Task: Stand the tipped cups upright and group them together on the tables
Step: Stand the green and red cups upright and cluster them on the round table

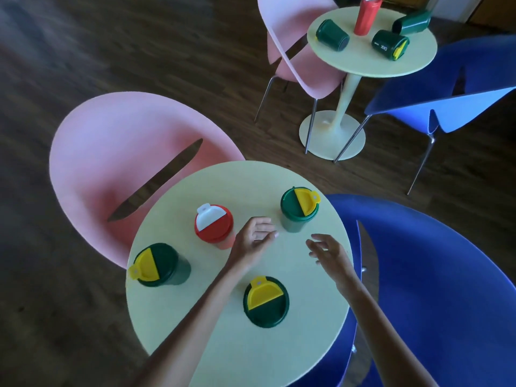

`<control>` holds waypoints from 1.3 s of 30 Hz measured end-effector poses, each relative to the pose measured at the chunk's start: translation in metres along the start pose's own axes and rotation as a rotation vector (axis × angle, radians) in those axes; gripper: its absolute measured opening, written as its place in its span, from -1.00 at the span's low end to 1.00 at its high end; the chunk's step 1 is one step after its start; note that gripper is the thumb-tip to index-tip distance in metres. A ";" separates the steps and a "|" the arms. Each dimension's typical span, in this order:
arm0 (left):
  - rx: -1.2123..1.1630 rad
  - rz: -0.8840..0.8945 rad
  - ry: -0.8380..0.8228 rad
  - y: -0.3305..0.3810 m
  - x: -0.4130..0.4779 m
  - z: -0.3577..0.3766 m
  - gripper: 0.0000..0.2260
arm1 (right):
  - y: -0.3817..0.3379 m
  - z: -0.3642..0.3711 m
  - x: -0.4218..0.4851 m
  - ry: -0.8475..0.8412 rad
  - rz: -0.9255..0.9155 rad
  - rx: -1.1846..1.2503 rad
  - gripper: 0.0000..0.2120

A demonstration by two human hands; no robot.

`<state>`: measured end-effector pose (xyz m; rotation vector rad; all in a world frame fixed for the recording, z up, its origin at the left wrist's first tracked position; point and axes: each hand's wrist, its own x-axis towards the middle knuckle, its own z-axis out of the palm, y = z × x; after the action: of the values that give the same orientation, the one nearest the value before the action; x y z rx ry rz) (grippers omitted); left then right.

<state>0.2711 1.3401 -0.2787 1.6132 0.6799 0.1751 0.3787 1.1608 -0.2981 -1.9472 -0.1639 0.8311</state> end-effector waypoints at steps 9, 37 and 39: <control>0.134 0.246 0.237 0.002 -0.128 -0.105 -0.77 | -0.030 0.048 -0.116 -0.028 -0.135 -0.126 -0.69; 0.532 0.171 0.096 -0.058 -0.099 -0.222 -0.20 | -0.017 0.098 -0.152 0.085 -0.201 -0.655 -0.04; 0.524 0.180 0.077 -0.059 -0.102 -0.215 -0.20 | -0.017 0.100 -0.151 0.111 -0.201 -0.593 -0.10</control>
<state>0.0644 1.4718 -0.2687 2.1821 0.6726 0.2022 0.2068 1.1767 -0.2410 -2.4691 -0.5836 0.5746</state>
